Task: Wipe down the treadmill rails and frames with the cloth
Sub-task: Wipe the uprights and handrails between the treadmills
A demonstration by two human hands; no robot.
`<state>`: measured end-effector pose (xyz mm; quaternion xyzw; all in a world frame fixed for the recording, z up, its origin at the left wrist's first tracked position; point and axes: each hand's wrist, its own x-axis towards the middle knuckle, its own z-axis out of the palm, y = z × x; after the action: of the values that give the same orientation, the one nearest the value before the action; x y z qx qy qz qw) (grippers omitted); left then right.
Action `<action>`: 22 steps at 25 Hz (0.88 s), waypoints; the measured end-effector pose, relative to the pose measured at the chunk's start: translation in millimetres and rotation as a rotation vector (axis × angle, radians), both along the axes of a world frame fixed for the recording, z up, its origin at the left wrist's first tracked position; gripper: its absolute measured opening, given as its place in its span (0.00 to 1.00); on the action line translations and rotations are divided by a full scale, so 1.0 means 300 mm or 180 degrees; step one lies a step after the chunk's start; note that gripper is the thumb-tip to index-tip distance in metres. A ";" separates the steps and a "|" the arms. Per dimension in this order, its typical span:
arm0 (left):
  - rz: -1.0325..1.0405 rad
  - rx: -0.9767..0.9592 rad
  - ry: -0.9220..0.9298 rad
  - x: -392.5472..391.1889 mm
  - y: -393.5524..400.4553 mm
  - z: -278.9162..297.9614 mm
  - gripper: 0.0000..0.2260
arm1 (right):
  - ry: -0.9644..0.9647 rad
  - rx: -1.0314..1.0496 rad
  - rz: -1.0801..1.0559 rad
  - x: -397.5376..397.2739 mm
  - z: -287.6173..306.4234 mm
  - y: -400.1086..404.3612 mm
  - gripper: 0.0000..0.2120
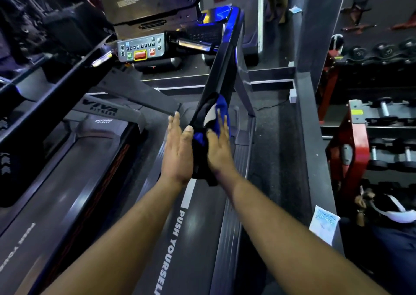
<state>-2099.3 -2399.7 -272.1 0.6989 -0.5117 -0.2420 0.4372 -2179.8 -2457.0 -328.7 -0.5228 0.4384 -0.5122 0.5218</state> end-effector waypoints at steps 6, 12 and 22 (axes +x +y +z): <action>-0.0129 0.0894 -0.1429 -0.011 -0.008 0.029 0.44 | 0.0927 -0.0198 0.0491 -0.028 0.108 -0.131 0.31; -0.0205 0.1371 -0.1876 -0.022 -0.035 0.051 0.45 | 0.1527 -0.0830 0.0717 -0.058 0.099 -0.379 0.27; -0.0298 0.1718 -0.2366 -0.034 -0.159 0.090 0.50 | 0.1846 -0.1034 0.0986 -0.092 0.091 -0.427 0.27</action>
<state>-2109.7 -2447.4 -245.0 0.8032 -0.5835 -0.1191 0.0150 -2207.4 -2585.2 -301.4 -0.7824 0.3967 -0.3205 0.3573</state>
